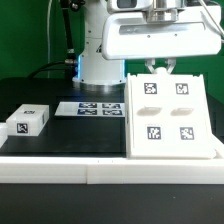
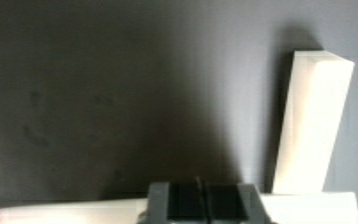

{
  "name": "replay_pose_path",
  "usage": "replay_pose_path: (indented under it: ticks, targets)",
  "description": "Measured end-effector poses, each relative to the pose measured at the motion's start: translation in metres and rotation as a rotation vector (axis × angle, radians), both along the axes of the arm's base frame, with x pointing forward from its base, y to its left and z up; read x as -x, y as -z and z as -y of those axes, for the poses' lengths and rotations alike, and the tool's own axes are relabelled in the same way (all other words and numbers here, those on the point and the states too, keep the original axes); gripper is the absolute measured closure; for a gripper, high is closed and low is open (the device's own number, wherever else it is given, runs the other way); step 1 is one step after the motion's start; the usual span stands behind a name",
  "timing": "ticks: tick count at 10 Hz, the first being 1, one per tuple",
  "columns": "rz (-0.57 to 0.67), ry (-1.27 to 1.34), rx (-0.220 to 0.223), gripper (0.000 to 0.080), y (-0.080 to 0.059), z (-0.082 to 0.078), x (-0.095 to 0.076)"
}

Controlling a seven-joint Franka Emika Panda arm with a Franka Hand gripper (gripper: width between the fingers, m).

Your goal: Assemble cabinet

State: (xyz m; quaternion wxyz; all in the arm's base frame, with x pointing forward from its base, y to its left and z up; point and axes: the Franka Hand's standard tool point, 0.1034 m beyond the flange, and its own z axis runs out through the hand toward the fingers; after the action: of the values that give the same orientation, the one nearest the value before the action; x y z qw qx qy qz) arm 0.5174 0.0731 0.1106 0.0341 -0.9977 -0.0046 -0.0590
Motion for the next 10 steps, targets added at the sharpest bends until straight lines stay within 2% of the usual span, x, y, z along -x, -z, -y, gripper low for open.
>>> replay_pose_path:
  ticks: [6, 8, 10]
  targets:
    - [-0.015, -0.010, 0.000, 0.0797, 0.000, 0.001, -0.003]
    - [-0.029, -0.012, -0.004, 0.0797, -0.009, 0.000, -0.006]
    - [-0.045, -0.025, -0.009, 0.0797, -0.018, -0.001, -0.016]
